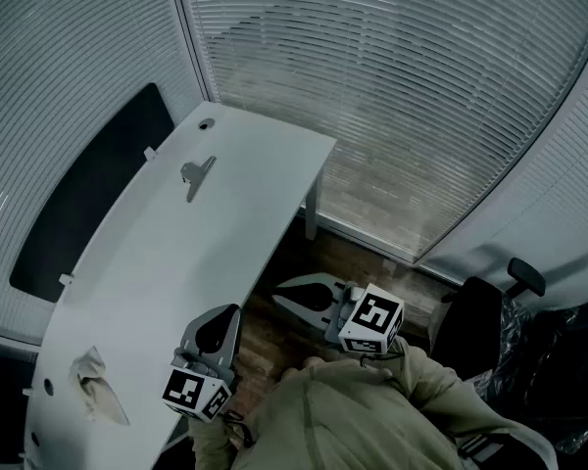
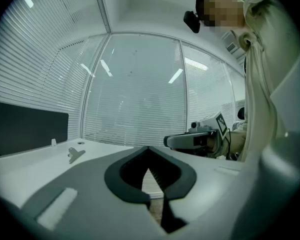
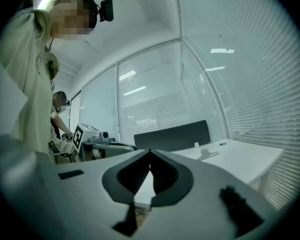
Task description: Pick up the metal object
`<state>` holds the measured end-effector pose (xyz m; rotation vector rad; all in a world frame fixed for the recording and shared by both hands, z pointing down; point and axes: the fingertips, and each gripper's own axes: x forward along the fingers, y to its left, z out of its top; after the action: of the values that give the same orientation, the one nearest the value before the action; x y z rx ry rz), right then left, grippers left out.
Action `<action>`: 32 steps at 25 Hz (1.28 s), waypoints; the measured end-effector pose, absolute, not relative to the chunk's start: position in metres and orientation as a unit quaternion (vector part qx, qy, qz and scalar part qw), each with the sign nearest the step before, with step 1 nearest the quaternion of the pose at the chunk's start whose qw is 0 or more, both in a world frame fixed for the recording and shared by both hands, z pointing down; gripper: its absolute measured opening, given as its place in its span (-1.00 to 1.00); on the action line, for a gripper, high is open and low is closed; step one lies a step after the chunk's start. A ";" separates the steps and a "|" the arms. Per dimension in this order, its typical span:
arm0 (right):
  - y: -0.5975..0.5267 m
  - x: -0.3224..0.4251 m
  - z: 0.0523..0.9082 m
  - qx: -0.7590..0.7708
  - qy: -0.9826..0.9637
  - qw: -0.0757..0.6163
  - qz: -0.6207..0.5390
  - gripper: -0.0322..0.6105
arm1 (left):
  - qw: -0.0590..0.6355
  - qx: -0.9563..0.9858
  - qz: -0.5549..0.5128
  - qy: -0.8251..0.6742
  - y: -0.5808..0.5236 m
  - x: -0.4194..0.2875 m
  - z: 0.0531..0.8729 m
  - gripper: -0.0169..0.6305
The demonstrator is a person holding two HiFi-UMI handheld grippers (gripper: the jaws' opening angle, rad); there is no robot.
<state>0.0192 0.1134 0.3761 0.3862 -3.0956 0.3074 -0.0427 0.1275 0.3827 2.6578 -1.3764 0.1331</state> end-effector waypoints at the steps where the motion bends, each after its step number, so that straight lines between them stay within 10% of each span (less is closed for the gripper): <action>1: 0.112 0.020 0.376 0.120 -0.988 0.004 0.098 -0.89 | 0.074 0.884 0.044 -0.460 0.126 -0.042 0.383 -0.93; 32: -0.052 -0.095 0.407 0.134 -0.984 0.061 0.101 -0.89 | 0.097 0.885 0.046 -0.454 -0.052 -0.162 0.410 -0.93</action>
<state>-0.0949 -0.0524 0.4075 0.4063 -2.9762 0.3066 -0.1622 -0.0525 0.4102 2.6196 -1.3438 0.1355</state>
